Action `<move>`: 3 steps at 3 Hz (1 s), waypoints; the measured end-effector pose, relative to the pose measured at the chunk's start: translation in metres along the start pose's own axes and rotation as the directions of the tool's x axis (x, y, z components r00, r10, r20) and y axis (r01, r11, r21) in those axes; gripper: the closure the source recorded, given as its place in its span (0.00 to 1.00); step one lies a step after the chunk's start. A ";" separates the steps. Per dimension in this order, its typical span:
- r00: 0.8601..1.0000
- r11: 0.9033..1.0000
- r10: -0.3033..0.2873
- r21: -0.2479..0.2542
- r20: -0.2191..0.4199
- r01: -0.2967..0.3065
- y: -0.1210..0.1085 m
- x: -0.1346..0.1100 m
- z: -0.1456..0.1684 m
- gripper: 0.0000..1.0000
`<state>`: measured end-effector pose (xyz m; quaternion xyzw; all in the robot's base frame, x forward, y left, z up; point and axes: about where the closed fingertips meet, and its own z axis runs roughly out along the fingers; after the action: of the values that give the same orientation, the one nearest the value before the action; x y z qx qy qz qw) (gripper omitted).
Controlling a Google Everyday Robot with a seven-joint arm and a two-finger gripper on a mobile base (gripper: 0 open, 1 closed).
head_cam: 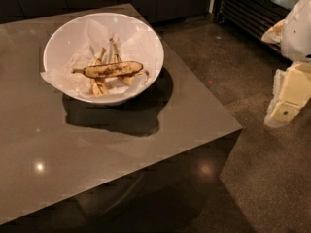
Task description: Pick banana from white bowl
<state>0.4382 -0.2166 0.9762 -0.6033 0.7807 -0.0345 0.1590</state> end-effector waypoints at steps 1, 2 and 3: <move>1.000 1.000 0.000 0.000 0.000 0.000 0.000 0.000 0.000 0.00; 0.998 0.999 -0.049 0.015 -0.041 0.050 -0.007 -0.020 0.005 0.00; 0.991 0.994 -0.106 0.011 -0.082 0.107 -0.016 -0.043 0.011 0.00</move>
Offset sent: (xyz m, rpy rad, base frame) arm 0.0305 0.0444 -0.0008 -0.1463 -0.0031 0.0880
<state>0.4662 -0.1786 0.9788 -0.6411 0.7529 -0.0735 0.1296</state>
